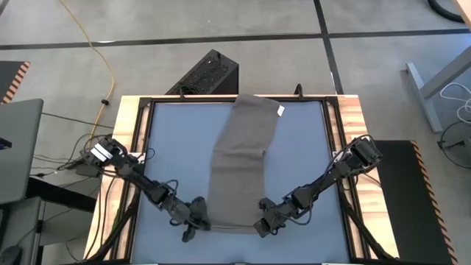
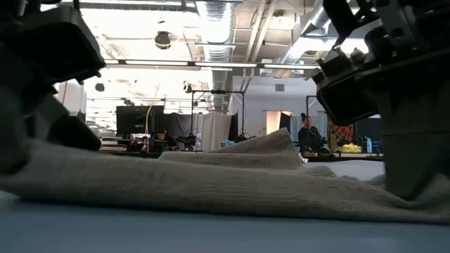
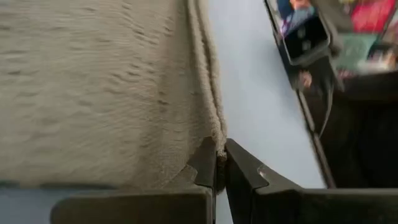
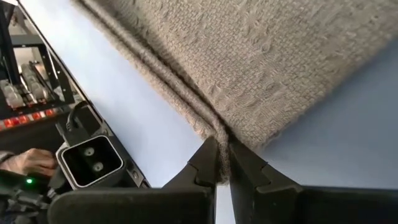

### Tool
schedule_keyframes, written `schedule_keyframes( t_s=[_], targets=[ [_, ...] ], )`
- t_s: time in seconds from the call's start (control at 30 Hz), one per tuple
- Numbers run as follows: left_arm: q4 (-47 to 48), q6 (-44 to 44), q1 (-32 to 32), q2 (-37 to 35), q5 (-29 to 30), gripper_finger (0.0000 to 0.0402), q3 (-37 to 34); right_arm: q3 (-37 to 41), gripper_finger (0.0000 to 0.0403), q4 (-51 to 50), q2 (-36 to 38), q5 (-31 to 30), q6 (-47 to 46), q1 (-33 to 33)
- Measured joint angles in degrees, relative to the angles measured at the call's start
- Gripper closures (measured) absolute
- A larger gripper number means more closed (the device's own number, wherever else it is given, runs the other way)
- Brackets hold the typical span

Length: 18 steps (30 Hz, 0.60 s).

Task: Roll towel
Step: Roll the gray towel

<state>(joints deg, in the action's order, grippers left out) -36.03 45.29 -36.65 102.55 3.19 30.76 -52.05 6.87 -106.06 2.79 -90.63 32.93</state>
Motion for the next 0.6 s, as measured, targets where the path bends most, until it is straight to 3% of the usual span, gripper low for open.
schedule_keyframes(
  t_s=[0.3, 0.6],
  targets=[
    [3.53, 7.05, 2.92, 0.19, -4.02, 0.0394, 1.53, 0.02, 0.0358, -0.44, 0.02, -0.68, -1.9, 0.03],
    [6.5, 7.95, 3.35, 0.14, -5.93, 0.0397, 2.21, 0.04, 0.031, -0.39, 0.2, -1.5, -0.99, 0.38]
  ],
)
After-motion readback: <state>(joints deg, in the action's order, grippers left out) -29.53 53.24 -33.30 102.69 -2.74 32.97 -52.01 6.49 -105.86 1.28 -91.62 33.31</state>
